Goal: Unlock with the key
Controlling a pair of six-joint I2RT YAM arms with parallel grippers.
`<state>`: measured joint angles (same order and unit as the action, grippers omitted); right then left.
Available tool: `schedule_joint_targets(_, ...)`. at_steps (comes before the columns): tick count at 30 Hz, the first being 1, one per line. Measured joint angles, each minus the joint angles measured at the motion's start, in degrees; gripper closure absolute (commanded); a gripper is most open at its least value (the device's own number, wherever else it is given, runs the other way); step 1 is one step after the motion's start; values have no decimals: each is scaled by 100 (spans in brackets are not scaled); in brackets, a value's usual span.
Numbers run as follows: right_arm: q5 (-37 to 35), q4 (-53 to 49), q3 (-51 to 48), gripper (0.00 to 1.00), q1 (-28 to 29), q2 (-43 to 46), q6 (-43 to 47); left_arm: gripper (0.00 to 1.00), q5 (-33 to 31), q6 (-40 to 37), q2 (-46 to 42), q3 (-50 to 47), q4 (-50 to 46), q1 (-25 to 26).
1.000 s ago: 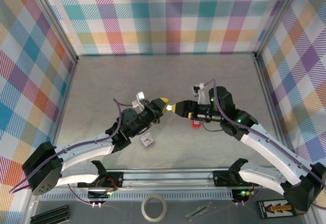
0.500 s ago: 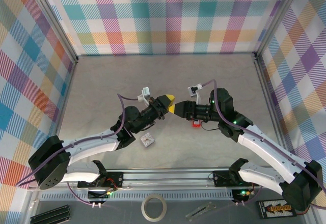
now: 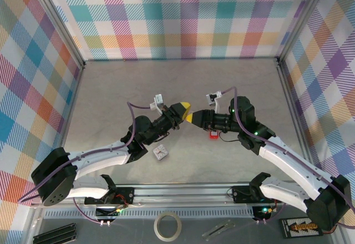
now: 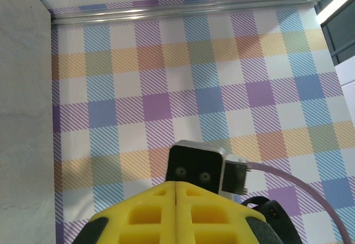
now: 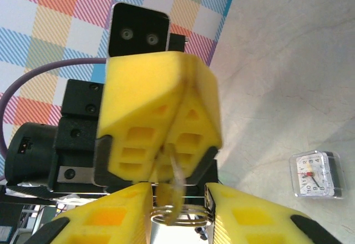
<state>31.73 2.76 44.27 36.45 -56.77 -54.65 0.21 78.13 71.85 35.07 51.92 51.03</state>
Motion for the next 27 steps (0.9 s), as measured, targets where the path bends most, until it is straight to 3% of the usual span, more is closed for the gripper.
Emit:
schedule_joint_targets(11,33,170,-48,74,-131,50,-70,100,17,4,225,-4,160,96)
schedule_joint_targets(17,50,162,-52,51,-164,114,-114,100,22,11,310,-13,249,120)
schedule_joint_targets(20,48,149,-103,48,-203,236,-120,100,22,4,310,-15,247,129)
schedule_joint_targets(24,50,146,-234,49,-275,372,-149,100,22,-2,308,-15,243,131)
schedule_joint_targets(27,55,151,-297,55,-313,361,-170,100,26,-35,304,-15,225,133)
